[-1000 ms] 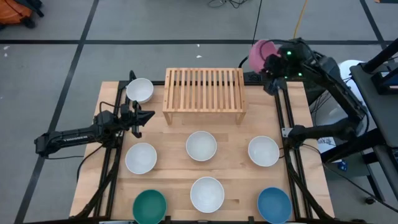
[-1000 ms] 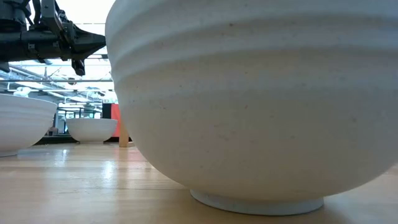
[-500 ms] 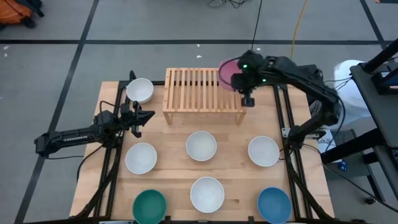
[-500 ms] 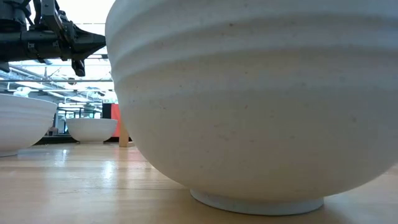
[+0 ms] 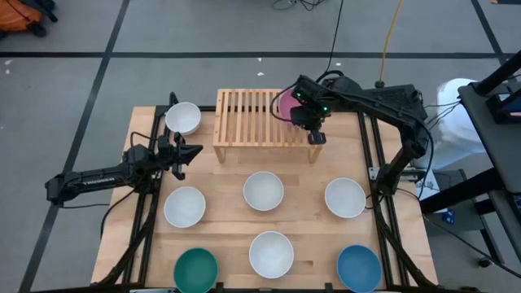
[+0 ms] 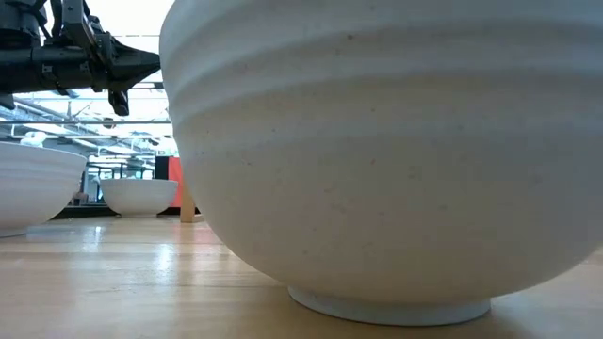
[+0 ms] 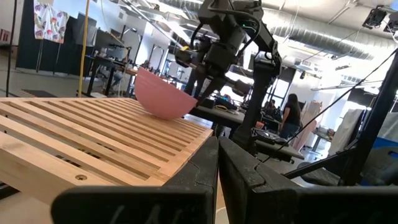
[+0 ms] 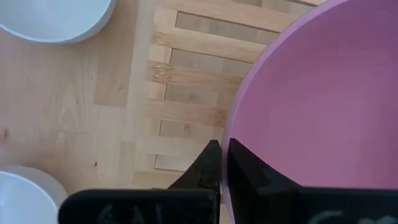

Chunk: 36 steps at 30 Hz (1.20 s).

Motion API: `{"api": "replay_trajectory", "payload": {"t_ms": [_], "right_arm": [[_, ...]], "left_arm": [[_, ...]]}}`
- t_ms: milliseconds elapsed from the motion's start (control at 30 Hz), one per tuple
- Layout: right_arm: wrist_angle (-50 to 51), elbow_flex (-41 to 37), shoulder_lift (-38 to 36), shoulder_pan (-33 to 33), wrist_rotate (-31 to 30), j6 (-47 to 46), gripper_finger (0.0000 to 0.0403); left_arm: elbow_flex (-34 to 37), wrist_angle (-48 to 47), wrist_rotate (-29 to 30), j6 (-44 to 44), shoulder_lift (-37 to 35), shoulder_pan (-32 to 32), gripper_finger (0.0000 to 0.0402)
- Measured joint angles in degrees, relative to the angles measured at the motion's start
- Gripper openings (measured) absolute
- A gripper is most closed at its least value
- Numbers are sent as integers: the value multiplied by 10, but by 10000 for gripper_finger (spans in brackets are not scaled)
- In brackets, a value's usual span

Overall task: Place and stack bowls onto a shelf
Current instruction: Put the pink bowl on the shelf, then put the white bowl on the shelf

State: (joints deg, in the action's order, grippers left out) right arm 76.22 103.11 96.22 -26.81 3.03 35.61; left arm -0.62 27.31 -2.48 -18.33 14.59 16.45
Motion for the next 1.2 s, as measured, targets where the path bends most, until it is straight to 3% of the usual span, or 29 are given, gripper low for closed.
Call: {"api": "replay_trajectory", "payload": {"t_ms": [633,1200], "right_arm": [[8,-2,-26,-1,34,21,3],[-53,-3,-40,20,9,12,99]], "left_arm": [[0,0,0,1,0,0,17],[0,1,0,-6,0,0,17]]}}
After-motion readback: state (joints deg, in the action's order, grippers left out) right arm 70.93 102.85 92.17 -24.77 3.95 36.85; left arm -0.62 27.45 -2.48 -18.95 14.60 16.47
